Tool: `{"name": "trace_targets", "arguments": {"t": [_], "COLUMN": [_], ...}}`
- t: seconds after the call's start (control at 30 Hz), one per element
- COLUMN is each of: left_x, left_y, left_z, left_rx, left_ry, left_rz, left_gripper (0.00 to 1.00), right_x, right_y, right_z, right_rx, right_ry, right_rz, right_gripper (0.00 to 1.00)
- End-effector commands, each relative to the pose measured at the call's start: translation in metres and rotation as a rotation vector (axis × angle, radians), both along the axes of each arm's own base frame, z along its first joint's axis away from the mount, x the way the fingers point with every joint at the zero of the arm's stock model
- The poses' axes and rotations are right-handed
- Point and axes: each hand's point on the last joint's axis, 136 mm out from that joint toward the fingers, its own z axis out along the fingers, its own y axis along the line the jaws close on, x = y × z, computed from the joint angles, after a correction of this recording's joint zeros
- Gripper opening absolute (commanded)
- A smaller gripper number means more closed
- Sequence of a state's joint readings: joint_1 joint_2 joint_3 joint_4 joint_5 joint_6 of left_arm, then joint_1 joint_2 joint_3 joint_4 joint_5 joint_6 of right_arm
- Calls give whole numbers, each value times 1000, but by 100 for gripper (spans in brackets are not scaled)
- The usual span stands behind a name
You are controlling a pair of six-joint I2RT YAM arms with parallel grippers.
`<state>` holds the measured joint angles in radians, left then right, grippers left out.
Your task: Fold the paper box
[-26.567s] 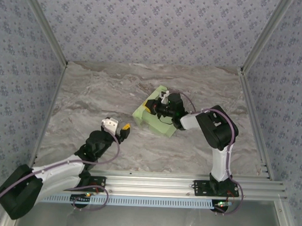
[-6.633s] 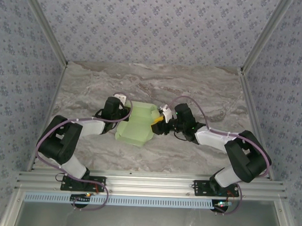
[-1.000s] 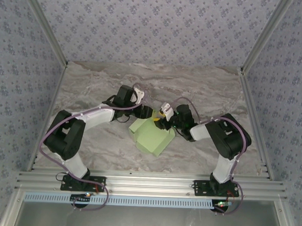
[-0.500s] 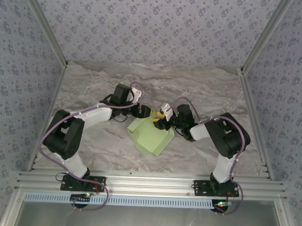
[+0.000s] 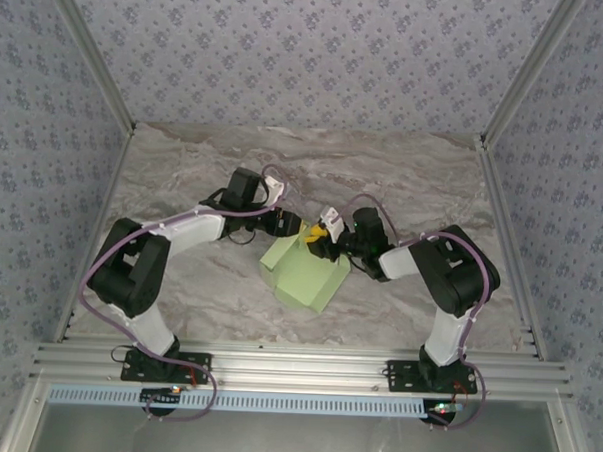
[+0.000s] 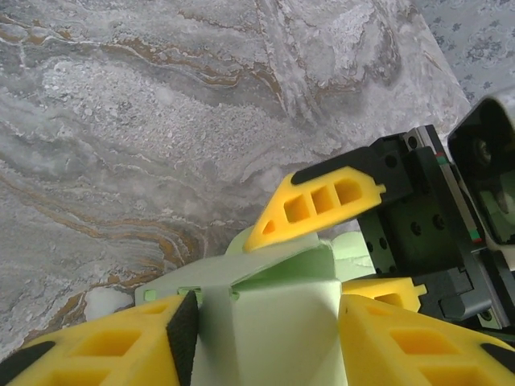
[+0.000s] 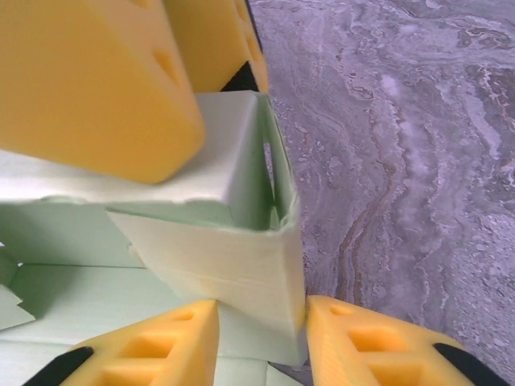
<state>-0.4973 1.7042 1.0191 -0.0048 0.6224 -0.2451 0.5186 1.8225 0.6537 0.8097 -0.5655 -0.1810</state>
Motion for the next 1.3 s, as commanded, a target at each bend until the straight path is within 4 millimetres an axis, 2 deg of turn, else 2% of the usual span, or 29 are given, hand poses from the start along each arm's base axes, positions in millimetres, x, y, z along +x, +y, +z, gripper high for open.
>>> {"name": "trace_targets", "arguments": {"t": [0.0, 0.2, 0.33, 0.43, 0.63, 0.83, 1.03, 1.17, 1.27], "left_x": [3, -1, -4, -5, -11, -14, -15, -15, -14], "left_y": [-6, -9, -12, -13, -16, -18, -19, -18, -19], "left_z": [8, 4, 2, -1, -8, -7, -3, -6, -4], "left_rx": [-12, -21, -45, -49, -60, -89, -120, -119, -151], "left_ry": [-18, -7, 7, 25, 49, 64, 84, 98, 98], "left_rz": [-48, -73, -90, -94, -110, -109, -89, -75, -62], "left_gripper": [47, 42, 39, 35, 33, 35, 38, 38, 38], "right_x": [-2, 6, 9, 10, 10, 13, 22, 27, 30], "right_y": [9, 10, 16, 19, 22, 21, 15, 6, -2], "right_z": [8, 5, 4, 6, 11, 10, 0, -6, -10], "right_rx": [-1, -30, -48, -44, -36, -58, -127, -148, -168], "right_ry": [-21, -35, -74, -111, -154, -198, -296, -332, -343], "right_rz": [41, -19, -76, -117, -168, -235, -405, -508, -565], "right_gripper": [32, 26, 32, 32, 32, 21, 18, 10, 14]}}
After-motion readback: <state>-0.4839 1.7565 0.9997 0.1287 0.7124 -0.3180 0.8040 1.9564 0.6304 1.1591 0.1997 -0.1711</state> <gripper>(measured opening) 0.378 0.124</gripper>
